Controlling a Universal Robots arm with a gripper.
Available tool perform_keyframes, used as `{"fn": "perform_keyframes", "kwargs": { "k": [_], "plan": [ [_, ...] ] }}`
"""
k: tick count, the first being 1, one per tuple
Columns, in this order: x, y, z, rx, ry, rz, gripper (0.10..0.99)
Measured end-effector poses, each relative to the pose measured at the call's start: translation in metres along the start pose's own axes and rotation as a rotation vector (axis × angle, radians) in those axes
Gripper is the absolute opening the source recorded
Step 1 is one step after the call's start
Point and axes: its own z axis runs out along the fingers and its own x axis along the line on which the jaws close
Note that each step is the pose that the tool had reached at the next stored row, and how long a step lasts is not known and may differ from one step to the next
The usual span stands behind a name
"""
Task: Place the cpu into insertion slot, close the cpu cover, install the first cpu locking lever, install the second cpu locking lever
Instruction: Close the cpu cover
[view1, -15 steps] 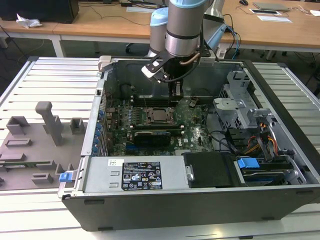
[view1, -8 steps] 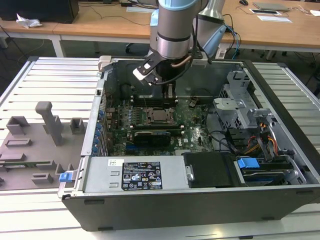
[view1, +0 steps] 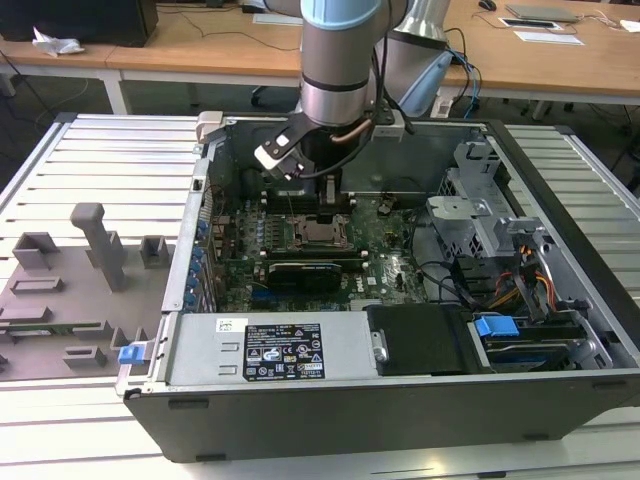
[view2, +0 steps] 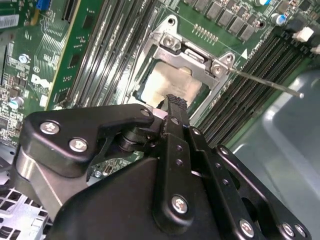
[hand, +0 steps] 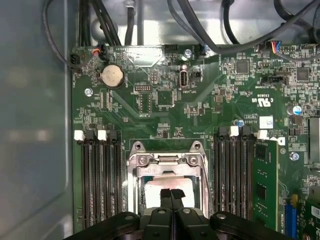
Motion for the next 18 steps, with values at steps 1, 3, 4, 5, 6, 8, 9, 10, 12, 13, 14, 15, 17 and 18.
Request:
{"fn": "perform_keyframes", "kwargs": {
  "k": [1, 3, 4, 5, 6, 8, 9, 10, 12, 13, 14, 15, 17, 18],
  "plan": [
    [-0.0007, -0.0005, 0.0010, 0.000, -0.0001, 0.000, 0.106],
    [-0.0013, -0.0010, 0.0019, 0.000, -0.0002, 0.000, 0.106],
    [-0.0015, -0.0013, 0.0023, 0.000, -0.0002, 0.000, 0.106],
    [-0.0015, -0.0014, 0.0024, 0.000, -0.0002, 0.000, 0.106],
    [-0.0015, -0.0014, 0.0024, 0.000, -0.0004, 0.000, 0.106],
    [-0.0015, -0.0016, 0.0026, 0.000, -0.0002, 0.000, 0.106],
    [-0.0015, -0.0017, 0.0026, 0.000, -0.0002, 0.000, 0.106],
    [-0.0014, -0.0017, 0.0026, 0.000, 0.0000, -0.010, 0.106],
    [-0.0014, -0.0017, 0.0027, 0.000, 0.0009, -0.043, 0.106],
    [-0.0014, -0.0017, 0.0027, 0.000, 0.0015, -0.070, 0.106],
    [-0.0015, -0.0017, 0.0026, 0.000, 0.0020, -0.090, 0.106],
    [-0.0014, -0.0017, 0.0027, 0.000, 0.0026, -0.111, 0.106],
    [-0.0014, -0.0017, 0.0027, 0.001, 0.0035, -0.154, 0.106],
    [-0.0014, -0.0017, 0.0027, 0.001, 0.0039, -0.173, 0.106]
  ]
}}
